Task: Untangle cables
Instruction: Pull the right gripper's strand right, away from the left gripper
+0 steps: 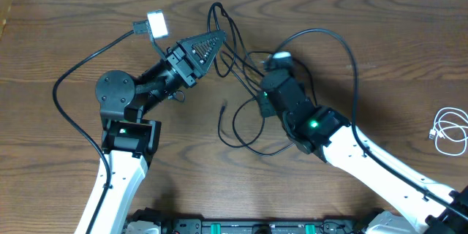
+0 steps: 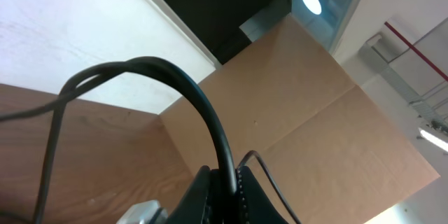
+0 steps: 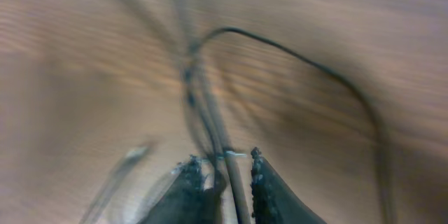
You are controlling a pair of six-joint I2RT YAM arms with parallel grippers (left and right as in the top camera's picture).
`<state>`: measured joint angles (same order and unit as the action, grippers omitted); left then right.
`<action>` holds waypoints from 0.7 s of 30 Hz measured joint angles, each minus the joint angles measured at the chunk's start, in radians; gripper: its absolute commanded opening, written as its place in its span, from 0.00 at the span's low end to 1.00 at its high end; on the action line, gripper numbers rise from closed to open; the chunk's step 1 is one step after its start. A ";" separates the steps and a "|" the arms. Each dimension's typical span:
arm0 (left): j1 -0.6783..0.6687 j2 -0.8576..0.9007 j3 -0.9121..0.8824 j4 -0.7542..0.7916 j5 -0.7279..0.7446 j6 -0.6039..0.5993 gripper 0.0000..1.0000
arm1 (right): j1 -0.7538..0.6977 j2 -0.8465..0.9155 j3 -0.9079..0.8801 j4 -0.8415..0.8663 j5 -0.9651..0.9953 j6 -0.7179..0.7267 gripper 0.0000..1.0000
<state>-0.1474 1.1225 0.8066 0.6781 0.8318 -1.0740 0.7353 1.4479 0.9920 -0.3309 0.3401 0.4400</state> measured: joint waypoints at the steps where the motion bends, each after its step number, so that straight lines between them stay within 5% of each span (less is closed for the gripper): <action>1: 0.000 0.000 0.000 0.000 0.000 0.000 0.08 | 0.000 -0.005 0.001 -0.054 0.056 0.068 0.48; 6: 0.000 0.000 0.000 0.000 0.000 -0.003 0.08 | -0.012 -0.037 -0.002 -0.272 0.244 0.396 0.97; 21: 0.009 0.000 0.000 0.001 0.000 0.002 0.08 | -0.071 -0.079 -0.003 -0.378 0.019 0.443 0.99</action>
<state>-0.1387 1.1225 0.8066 0.6788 0.8318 -1.0721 0.6647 1.3685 0.9890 -0.7094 0.3588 0.8833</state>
